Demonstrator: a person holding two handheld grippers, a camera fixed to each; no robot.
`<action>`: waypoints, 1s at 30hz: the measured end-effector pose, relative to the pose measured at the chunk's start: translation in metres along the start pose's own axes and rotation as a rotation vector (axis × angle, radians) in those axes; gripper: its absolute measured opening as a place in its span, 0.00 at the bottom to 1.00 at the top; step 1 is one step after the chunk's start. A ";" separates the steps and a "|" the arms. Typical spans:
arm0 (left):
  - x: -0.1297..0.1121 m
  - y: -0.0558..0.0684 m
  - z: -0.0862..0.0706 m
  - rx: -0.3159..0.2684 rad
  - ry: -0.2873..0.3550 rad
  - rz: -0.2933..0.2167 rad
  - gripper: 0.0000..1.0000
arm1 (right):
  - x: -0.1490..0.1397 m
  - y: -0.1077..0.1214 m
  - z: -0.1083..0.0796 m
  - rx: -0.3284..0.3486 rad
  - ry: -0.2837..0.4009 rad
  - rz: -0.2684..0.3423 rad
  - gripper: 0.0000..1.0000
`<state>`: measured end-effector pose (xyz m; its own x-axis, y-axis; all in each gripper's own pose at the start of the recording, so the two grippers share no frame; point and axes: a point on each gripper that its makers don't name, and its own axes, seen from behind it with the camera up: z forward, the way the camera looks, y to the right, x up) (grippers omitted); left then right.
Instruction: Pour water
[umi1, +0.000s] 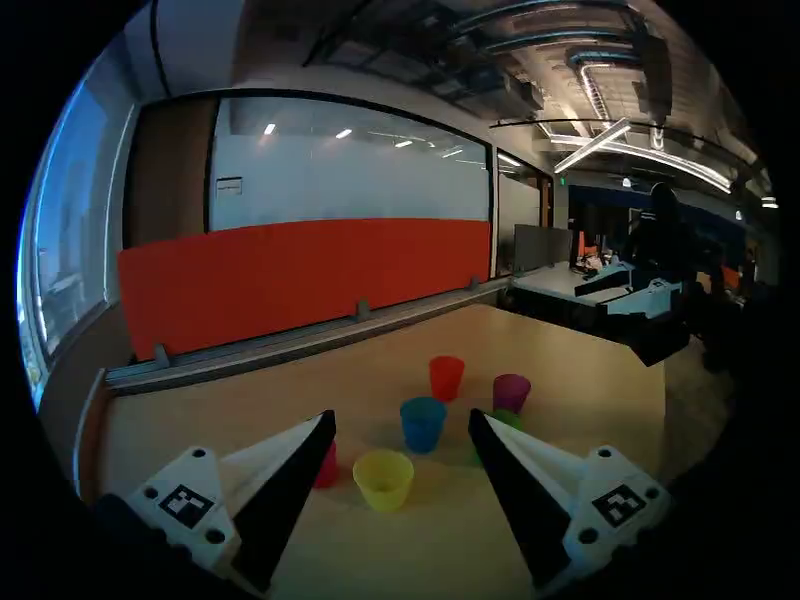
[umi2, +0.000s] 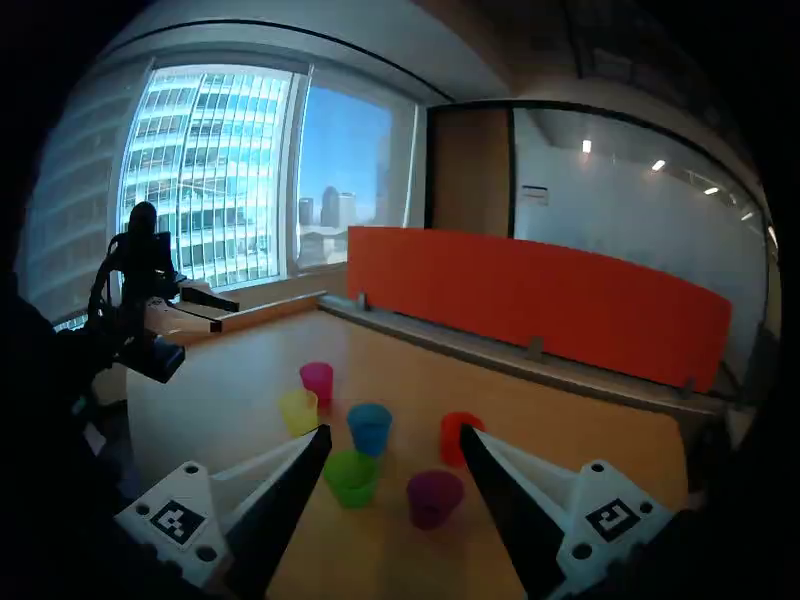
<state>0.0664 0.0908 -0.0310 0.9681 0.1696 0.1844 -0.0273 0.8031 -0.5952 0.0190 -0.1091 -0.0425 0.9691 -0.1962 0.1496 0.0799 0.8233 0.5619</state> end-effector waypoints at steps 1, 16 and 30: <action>-0.002 0.000 0.001 -0.003 -0.003 0.000 0.99 | -0.001 0.000 0.001 0.001 -0.003 0.000 1.00; -0.024 0.006 0.008 -0.031 -0.032 0.014 0.99 | -0.026 -0.005 0.012 0.024 -0.048 -0.009 1.00; -0.044 0.016 0.017 -0.052 -0.070 0.032 0.99 | -0.042 -0.009 0.020 0.039 -0.074 -0.010 1.00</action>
<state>0.0192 0.1056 -0.0355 0.9471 0.2360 0.2175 -0.0437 0.7662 -0.6412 -0.0270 -0.1183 -0.0377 0.9484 -0.2441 0.2025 0.0790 0.8002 0.5945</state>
